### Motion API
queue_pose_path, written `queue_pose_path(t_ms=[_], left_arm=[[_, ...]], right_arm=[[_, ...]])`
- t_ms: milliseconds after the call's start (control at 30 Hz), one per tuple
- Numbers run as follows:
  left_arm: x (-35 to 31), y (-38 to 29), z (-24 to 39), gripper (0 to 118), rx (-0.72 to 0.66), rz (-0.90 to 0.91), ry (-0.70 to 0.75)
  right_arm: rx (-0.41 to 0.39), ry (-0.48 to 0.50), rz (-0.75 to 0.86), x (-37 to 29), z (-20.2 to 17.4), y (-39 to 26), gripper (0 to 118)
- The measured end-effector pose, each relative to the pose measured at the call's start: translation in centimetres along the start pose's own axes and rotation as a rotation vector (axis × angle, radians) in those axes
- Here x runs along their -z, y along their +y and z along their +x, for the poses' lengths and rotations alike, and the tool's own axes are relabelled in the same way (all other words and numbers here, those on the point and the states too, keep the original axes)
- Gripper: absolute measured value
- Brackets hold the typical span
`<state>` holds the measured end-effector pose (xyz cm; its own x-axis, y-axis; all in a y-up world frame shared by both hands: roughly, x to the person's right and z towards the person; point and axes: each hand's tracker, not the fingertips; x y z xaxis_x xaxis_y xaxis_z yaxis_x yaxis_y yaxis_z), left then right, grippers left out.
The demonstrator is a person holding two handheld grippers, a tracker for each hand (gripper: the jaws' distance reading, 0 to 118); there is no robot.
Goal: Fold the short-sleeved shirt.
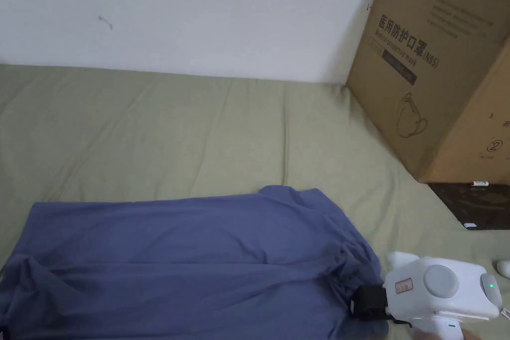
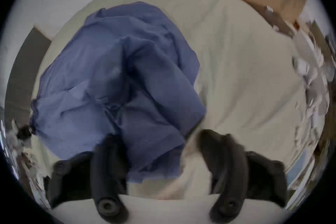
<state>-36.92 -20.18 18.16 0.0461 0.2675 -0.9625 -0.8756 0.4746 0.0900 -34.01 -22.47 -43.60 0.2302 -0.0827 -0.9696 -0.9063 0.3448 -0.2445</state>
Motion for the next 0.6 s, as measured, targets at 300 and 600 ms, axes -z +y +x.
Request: queue_pose_path(t_ms=[300, 600], left_arm=[[-3.7, 0.3, -0.1, 9, -0.032, 0.03, -0.038], [-8.1, -8.7, -5.5, 9, -0.054, -0.096, -0.025]], right_arm=[[0.004, 0.104, 0.056, -5.7, 1.0, -2.3, 5], [0.099, 0.208, -0.016, -10.3, 2.6, -15.2, 5]])
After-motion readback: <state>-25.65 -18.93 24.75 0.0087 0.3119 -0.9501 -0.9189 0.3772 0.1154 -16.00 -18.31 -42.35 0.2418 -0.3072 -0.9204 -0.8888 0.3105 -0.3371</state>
